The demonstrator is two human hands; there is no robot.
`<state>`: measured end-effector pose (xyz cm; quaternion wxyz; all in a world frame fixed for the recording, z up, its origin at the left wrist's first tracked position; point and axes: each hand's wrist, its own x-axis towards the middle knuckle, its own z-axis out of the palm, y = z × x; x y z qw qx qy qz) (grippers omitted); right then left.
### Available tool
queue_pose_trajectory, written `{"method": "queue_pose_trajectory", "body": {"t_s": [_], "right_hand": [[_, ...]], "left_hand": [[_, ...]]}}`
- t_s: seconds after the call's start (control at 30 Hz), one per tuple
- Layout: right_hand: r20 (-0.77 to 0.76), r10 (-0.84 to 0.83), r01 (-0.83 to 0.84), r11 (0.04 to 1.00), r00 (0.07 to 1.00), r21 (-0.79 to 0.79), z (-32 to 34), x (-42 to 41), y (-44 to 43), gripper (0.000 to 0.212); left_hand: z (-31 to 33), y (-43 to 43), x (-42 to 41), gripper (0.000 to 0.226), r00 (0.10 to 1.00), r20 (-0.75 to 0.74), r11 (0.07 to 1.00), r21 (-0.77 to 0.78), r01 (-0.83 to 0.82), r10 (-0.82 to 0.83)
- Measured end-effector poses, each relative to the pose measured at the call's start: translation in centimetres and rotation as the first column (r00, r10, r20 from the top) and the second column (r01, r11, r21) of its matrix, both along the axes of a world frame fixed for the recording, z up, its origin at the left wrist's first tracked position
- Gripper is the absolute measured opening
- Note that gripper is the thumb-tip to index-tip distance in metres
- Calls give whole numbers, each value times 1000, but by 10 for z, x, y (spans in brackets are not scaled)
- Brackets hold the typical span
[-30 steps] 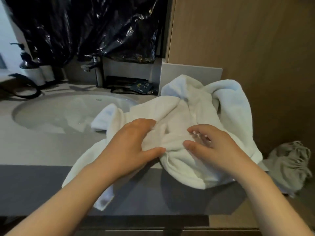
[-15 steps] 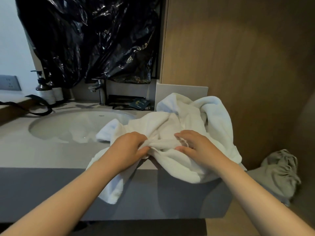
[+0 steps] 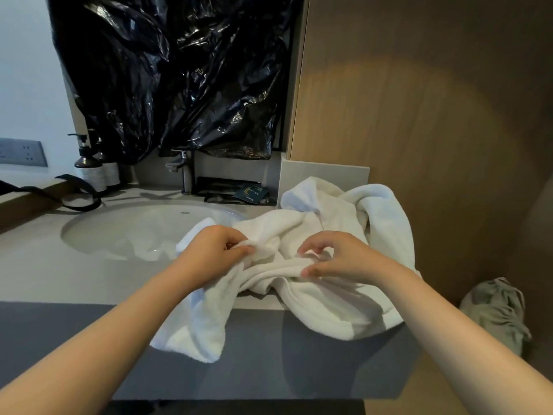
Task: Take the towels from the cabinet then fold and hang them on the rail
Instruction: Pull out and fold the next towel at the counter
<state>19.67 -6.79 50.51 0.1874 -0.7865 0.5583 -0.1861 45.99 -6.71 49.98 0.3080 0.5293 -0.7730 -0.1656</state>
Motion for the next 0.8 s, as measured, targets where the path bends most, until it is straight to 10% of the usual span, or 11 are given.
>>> {"method": "queue_pose_trajectory", "body": {"t_s": [0.33, 0.6, 0.7, 0.8], "right_hand": [[17, -28, 30, 995, 999, -99, -2, 8, 4, 23], [304, 68, -17, 986, 950, -167, 21, 32, -4, 113], [640, 86, -135, 990, 763, 28, 28, 36, -13, 104], [657, 92, -151, 988, 748, 34, 27, 47, -21, 45]], "left_hand": [[-13, 19, 12, 26, 998, 29, 987, -155, -45, 50], [23, 34, 17, 18, 985, -117, 862, -504, 53, -129], [21, 41, 24, 25, 975, -135, 822, -566, 69, -175], [21, 41, 30, 18, 960, -233, 837, -547, 5, -157]]}}
